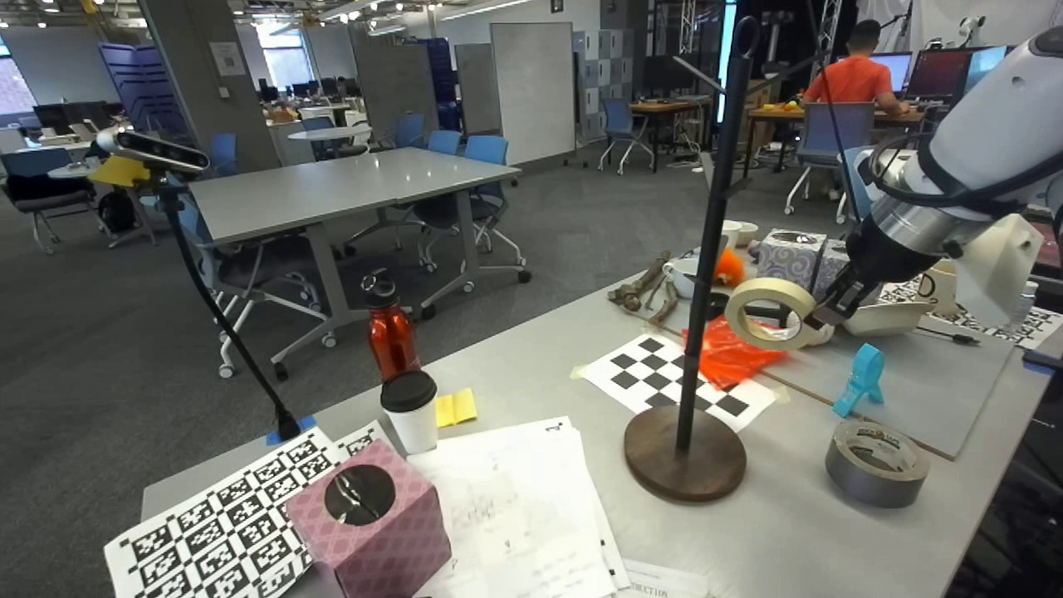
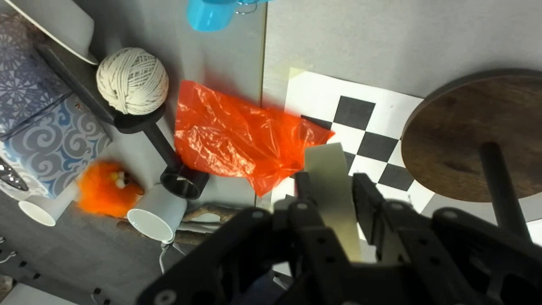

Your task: Unhang the white masking tape and put it on the table

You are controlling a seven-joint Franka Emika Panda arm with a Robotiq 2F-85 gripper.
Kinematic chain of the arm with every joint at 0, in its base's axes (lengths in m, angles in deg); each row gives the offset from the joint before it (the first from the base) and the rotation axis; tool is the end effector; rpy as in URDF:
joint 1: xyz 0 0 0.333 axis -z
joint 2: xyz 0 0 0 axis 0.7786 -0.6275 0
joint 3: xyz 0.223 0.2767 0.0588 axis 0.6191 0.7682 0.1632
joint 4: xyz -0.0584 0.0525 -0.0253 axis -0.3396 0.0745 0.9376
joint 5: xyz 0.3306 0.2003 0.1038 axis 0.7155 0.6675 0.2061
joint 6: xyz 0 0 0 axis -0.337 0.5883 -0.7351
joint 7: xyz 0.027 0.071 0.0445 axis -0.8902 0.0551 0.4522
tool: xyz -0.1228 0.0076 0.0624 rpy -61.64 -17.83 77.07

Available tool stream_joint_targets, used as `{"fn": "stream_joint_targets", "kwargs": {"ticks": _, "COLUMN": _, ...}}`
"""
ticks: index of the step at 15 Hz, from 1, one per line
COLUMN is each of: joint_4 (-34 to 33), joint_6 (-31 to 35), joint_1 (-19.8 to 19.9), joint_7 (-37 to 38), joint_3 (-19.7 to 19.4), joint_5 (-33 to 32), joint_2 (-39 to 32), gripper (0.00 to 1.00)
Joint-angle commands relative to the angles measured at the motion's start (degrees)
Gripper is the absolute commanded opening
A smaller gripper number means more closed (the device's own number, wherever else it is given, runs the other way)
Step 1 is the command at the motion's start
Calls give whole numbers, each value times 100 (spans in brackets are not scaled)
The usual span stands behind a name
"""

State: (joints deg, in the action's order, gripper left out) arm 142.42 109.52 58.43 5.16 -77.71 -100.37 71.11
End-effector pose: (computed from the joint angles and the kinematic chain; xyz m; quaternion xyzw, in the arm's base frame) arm 0.5605 -0.0885 0.3125 0.9649 0.0646 0.2118 0.1414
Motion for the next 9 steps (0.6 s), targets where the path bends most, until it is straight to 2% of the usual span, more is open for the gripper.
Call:
{"fn": "stream_joint_targets", "kwargs": {"ticks": 1, "joint_4": -3, "joint_6": 172, "joint_1": 26, "joint_7": 30, "joint_3": 32, "joint_5": 122, "joint_2": -66, "gripper": 7}}
{"fn": "stream_joint_targets", "kwargs": {"ticks": 5, "joint_4": 210, "joint_6": 165, "joint_1": 34, "joint_7": -124, "joint_3": 274, "joint_5": 530, "joint_2": -24, "gripper": 7}}
{"fn": "stream_joint_targets", "kwargs": {"ticks": 9, "joint_4": 397, "joint_6": 240, "joint_1": 154, "joint_7": -408, "joint_3": 717, "joint_5": 1405, "joint_2": -122, "gripper": 7}}
